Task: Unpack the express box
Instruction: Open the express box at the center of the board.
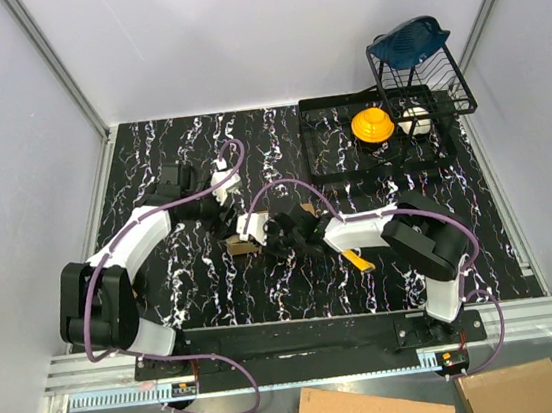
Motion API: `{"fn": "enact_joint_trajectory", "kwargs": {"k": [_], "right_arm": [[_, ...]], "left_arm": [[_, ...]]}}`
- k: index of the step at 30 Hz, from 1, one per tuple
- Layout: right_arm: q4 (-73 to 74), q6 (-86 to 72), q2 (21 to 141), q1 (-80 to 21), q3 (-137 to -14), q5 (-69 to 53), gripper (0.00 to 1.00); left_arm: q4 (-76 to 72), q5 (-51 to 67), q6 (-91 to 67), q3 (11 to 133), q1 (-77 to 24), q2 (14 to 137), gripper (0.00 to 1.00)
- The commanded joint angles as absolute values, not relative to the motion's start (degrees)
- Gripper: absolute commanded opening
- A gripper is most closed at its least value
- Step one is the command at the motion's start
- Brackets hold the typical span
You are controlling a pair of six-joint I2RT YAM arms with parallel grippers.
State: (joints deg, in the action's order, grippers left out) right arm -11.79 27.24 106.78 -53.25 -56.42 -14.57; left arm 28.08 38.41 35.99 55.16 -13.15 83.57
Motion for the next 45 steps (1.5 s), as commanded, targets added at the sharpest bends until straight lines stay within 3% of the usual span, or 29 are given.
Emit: {"fn": "enact_joint_trajectory", "kwargs": {"k": [1, 8, 25, 45], "right_arm": [[-13.6, 23.8, 107.0, -54.8, -54.4, -19.8, 0.02], [-14.7, 24.0, 107.3, -54.8, -54.5, -19.6, 0.02], [-14.2, 28.8, 109.5, -59.2, -54.7, -14.3, 0.01], [-15.8, 25.8, 111.8, -66.4, -50.9, -6.2, 0.0]], "left_arm": [[23.6, 39.5, 35.0, 54.1, -14.3, 84.9, 0.81], [30.6, 43.3, 40.6, 54.0, -15.6, 86.9, 0.81], [28.6, 41.9, 33.2, 59.6, -18.2, 92.5, 0.79], [32.6, 26.4, 31.1, 65.3, -20.0, 103.3, 0.76]]}}
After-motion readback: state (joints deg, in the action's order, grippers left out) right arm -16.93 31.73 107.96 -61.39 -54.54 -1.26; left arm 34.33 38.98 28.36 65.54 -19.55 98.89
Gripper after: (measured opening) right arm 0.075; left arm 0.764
